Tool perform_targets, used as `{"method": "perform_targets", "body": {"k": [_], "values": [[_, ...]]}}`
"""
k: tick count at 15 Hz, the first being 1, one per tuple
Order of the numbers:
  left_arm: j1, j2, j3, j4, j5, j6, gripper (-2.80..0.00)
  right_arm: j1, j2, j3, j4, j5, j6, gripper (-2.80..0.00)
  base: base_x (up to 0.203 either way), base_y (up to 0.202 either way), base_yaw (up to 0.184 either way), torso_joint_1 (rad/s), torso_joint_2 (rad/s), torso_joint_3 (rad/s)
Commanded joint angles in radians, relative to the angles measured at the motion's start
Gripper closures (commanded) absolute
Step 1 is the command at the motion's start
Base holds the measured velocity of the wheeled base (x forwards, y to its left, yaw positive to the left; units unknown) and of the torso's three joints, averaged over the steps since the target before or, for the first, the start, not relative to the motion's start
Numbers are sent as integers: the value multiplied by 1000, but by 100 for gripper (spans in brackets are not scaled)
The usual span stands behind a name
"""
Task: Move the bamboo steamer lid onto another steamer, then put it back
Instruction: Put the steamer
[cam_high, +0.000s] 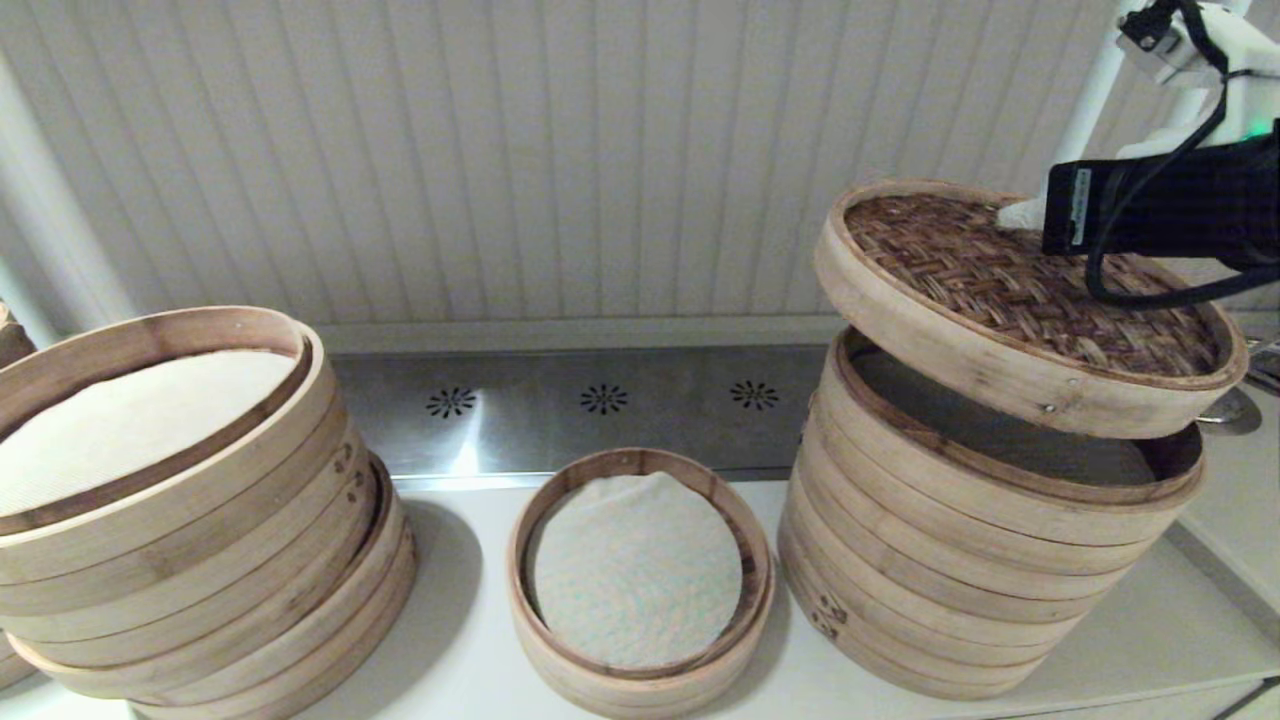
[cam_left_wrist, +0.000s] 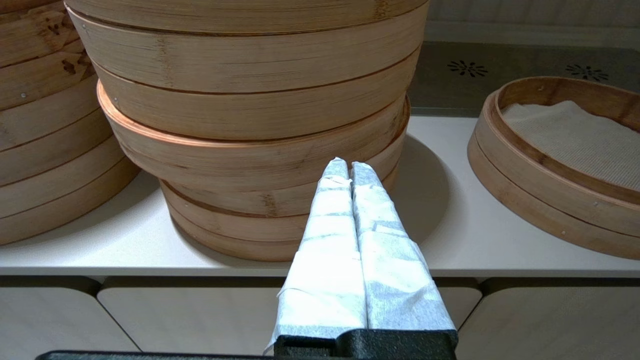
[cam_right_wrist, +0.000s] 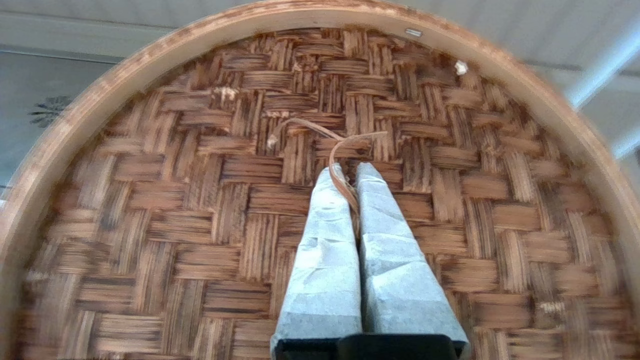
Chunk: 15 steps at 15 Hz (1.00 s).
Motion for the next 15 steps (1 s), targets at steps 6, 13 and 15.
{"method": "perform_targets", "body": {"k": [6,13,15], "values": [[0,1,0,0,0,-1,0,195,34,-49,5,-32,2,0,0,0,0,0,0,0],[0,1,0,0,0,-1,0,371,153,-143,42,-118,23,0,0,0,0,0,0,0],[0,1,0,0,0,-2,0,399,198,-148,40,-118,25,0,0,0,0,0,0,0]]}}
